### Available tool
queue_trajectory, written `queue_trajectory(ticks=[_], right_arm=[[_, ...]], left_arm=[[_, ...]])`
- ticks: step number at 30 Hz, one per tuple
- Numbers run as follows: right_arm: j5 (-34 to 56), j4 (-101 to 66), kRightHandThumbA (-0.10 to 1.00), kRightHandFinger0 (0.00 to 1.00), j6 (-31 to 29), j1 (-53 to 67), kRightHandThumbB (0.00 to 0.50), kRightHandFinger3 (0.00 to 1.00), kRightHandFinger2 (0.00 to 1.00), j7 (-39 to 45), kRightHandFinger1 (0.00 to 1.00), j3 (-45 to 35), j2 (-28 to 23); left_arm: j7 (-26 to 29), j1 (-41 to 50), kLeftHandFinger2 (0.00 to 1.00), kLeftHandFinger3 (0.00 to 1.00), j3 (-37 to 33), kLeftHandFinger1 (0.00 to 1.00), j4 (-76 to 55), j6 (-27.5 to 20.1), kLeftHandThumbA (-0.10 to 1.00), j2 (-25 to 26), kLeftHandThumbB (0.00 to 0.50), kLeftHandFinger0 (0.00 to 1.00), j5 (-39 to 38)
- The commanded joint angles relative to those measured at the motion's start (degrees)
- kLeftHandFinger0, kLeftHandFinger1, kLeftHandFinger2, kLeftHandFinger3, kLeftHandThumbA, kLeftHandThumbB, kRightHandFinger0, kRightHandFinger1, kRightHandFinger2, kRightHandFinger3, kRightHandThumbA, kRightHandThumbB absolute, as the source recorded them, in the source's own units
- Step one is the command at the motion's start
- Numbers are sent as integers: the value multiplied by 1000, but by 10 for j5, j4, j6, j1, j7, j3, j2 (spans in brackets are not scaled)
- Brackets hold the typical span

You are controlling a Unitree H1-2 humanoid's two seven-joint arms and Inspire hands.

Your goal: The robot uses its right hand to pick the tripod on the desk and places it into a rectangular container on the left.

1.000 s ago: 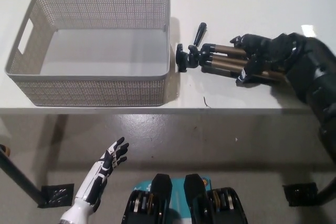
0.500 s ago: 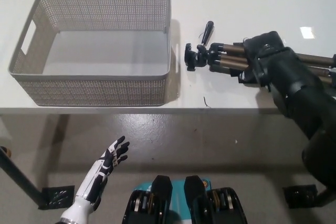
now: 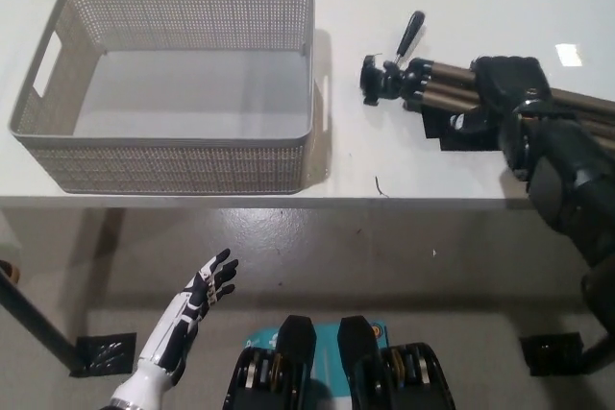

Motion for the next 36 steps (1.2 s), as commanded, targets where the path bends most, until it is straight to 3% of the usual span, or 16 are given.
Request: queue_trajectory(ticks=[1,3,4,5,6,7,8,10,13,15,16,19,25,29,32,36], right_arm=[[8,-6,-100,22,-52,-39,190,285,207,-48,49,-20,-23],[14,-10,-100,0,-66,-49,172,407,398,-59,64,-34,-28],[22,-15,-100,0,-77,-58,129,728,821,-59,319,-45,-33],[28,-18,-100,21,-85,-64,140,903,965,-61,435,-55,-36],[34,-23,-100,6,-100,-68,161,1000,923,-67,480,-65,-39],[44,-30,-100,64,-120,-78,151,1000,916,-68,556,-82,-46],[45,-33,-100,91,-122,-86,153,962,897,-60,543,-90,-50],[65,-43,-100,1,-127,-105,142,867,840,-36,447,-121,-58],[73,-56,-100,0,-112,-129,145,983,902,-12,501,-146,-64],[69,-69,-100,27,-126,-147,152,992,828,-10,493,-153,-74],[68,-75,-100,50,-118,-154,188,985,873,-5,524,-157,-75],[70,-102,-100,0,-130,-166,183,814,798,-3,380,-168,-83],[87,-190,-100,0,-90,-173,156,996,846,23,475,-207,-75],[87,-255,-100,14,-73,-182,135,1000,867,52,533,-219,-63],[85,-277,-100,0,-92,-186,136,1000,818,57,492,-215,-50],[81,-310,-100,0,-93,-199,131,901,745,65,409,-206,-18]], left_arm=[[-5,-10,1000,1000,5,1000,-5,-19,1000,8,500,1000,-8],[-7,-10,1000,1000,5,1000,-5,-17,1000,8,500,1000,-10],[-6,-8,1000,1000,5,1000,-8,-14,1000,8,500,1000,-9],[-5,-8,1000,1000,4,1000,-8,-16,1000,8,500,1000,-8],[-4,-8,1000,1000,4,1000,-7,-18,1000,8,500,1000,-6],[-2,-8,1000,1000,4,1000,-5,-21,1000,8,500,1000,-3],[-2,-8,1000,1000,4,1000,-6,-20,1000,8,500,1000,-3],[-3,-7,1000,1000,5,1000,-9,-17,1000,7,500,1000,-5],[-6,-8,1000,1000,4,1000,-3,-21,1000,8,500,1000,-8],[-4,-7,1000,1000,4,1000,-4,-20,1000,8,500,1000,-5],[-4,-6,1000,1000,4,1000,-3,-20,1000,8,500,1000,-6],[-4,-5,1000,1000,4,1000,-5,-17,1000,8,500,1000,-6],[-3,1,1000,1000,3,1000,-4,-20,1000,9,500,1000,0],[-7,4,1000,1000,3,1000,-4,-19,1000,9,500,1000,-6],[-6,10,1000,1000,1,1000,-6,-21,1000,8,500,1000,-3],[-12,13,1000,1000,-5,1000,-8,-19,1000,11,500,1000,0]])
